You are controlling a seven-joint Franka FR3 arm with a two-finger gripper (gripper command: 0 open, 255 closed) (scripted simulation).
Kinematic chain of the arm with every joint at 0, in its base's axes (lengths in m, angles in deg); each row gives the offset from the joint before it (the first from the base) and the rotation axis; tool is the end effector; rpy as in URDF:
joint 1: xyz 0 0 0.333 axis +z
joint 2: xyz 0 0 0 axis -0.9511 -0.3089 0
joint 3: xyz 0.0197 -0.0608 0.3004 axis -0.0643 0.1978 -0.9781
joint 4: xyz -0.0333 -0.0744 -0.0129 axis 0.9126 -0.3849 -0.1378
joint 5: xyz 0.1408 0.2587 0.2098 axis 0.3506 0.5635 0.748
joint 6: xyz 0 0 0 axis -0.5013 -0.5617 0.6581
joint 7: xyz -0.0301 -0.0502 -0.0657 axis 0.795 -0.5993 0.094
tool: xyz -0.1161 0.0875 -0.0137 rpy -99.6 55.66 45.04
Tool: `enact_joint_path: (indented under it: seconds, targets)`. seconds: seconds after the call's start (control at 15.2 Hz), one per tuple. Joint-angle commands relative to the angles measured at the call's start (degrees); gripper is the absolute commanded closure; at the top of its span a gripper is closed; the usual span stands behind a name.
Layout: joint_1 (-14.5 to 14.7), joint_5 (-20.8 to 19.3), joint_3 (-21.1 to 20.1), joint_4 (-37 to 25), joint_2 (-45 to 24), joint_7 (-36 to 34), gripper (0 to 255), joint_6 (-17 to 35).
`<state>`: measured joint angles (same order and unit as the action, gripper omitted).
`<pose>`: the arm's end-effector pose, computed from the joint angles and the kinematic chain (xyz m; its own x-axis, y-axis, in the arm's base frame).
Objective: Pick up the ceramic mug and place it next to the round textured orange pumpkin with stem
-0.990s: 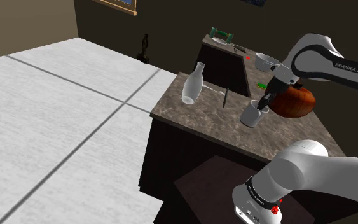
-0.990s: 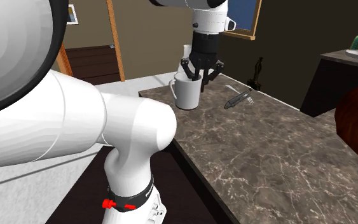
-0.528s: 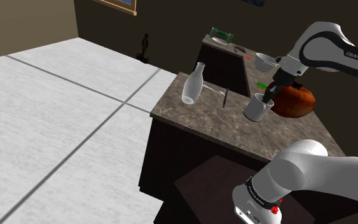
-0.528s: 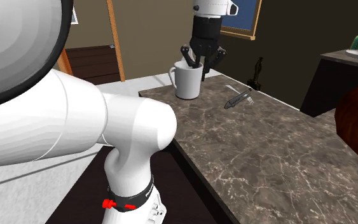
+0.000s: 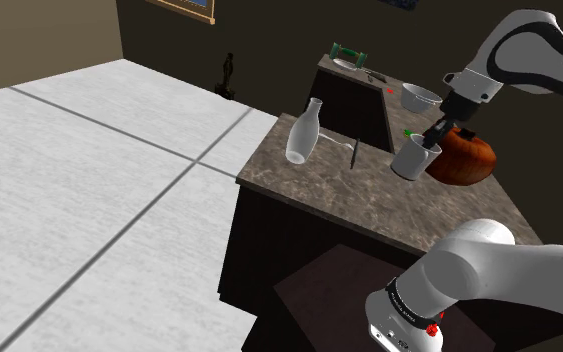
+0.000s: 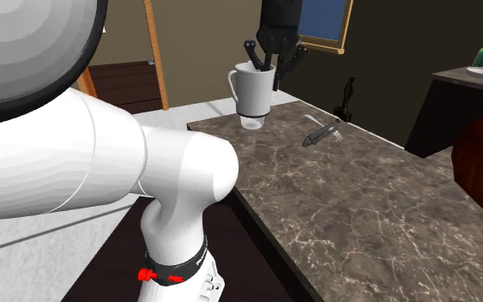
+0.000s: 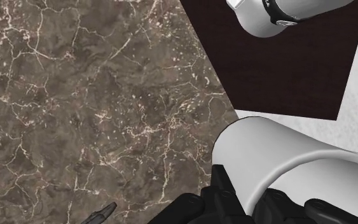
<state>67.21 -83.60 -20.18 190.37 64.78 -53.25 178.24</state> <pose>0.2116 -0.1634 0.5148 0.9976 0.0683 0.0140 0.0691 -0.9954 -0.0663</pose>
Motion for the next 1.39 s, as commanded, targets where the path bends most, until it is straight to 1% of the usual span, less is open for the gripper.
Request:
enact_joint_path:
  seconds: [0.0, 1.12, 1.19, 1.32]
  targets:
    - [0.24, 0.37, -0.33, -1.71, -0.51, -0.04, 255, -1.21]
    - [1.81, 2.78, -2.34, -17.81, -5.63, 0.27, 255, -12.25]
    - [1.83, 2.81, -2.36, -18.01, -5.7, 0.27, 255, -12.38]
    - [1.79, 1.16, 0.46, -19.73, -7.26, 3.07, 255, -12.11]
